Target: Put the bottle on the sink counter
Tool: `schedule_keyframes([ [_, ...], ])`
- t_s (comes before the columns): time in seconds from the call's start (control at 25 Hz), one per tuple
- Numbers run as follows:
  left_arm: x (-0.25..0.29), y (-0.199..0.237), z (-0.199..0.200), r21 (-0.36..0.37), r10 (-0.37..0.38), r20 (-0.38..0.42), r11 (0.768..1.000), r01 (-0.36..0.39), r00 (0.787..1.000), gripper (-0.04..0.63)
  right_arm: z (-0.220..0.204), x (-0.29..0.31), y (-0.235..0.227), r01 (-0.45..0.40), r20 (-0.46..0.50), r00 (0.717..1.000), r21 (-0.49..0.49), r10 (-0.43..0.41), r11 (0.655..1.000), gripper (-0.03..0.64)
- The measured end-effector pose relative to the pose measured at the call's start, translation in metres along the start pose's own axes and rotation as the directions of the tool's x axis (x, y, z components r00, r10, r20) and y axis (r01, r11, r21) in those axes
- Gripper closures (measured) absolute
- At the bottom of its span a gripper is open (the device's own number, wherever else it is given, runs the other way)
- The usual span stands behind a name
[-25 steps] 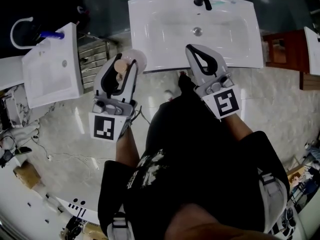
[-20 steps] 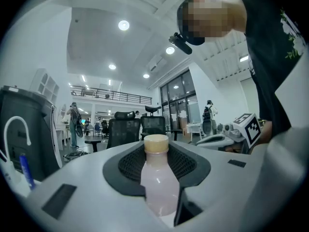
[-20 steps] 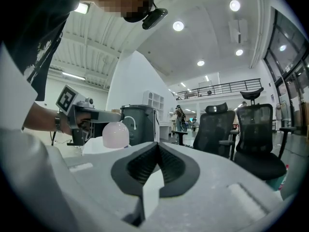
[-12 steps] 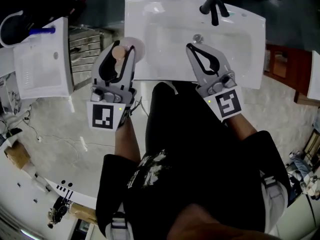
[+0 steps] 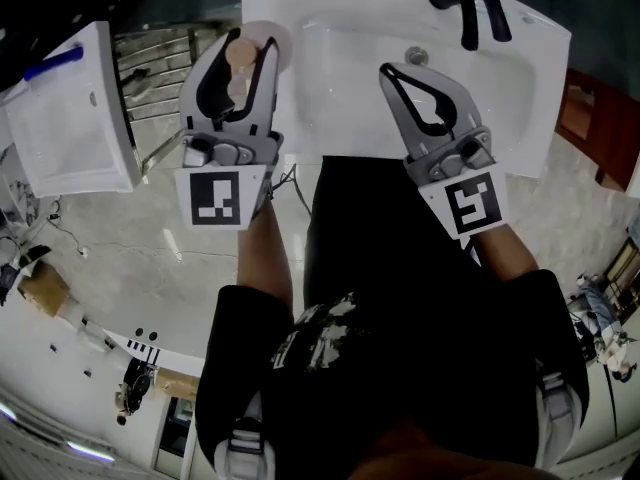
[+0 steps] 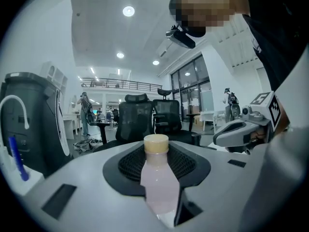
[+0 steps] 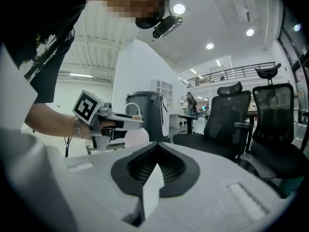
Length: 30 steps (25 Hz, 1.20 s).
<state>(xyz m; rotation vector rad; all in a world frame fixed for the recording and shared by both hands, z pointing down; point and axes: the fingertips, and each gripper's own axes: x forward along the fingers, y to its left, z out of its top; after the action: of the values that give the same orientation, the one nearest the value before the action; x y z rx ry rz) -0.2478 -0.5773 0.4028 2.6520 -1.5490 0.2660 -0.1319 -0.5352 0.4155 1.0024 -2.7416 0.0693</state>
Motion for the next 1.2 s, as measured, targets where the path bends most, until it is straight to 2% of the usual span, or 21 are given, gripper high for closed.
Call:
schedule_keyframes([
  [0.16,0.024,0.021,-0.035,0.007,-0.010,-0.059,1.000,0.010,0.998,0.446,-0.020,0.030,-0.006,0.013,-0.031,0.999,0.023,-0.012,1.000,0.623],
  [0.44,0.074,0.036,-0.082,-0.003,-0.053,-0.086,0.999,0.053,0.995,0.446,-0.061,0.062,-0.019,0.020,-0.118,0.993,0.051,-0.014,0.998,0.621],
  [0.76,0.116,0.041,-0.112,-0.055,-0.097,-0.116,0.994,0.091,0.988,0.446,-0.088,0.082,-0.043,0.047,-0.175,0.984,0.087,-0.031,0.995,0.621],
  [0.96,0.143,0.024,-0.109,-0.050,-0.126,-0.116,0.991,0.120,0.985,0.446,-0.088,0.077,-0.062,0.052,-0.186,0.982,0.105,-0.031,0.993,0.621],
  [1.2,0.154,0.034,-0.139,-0.083,-0.163,-0.120,0.985,0.154,0.979,0.446,-0.111,0.096,-0.054,0.054,-0.215,0.976,0.132,-0.025,0.990,0.621],
])
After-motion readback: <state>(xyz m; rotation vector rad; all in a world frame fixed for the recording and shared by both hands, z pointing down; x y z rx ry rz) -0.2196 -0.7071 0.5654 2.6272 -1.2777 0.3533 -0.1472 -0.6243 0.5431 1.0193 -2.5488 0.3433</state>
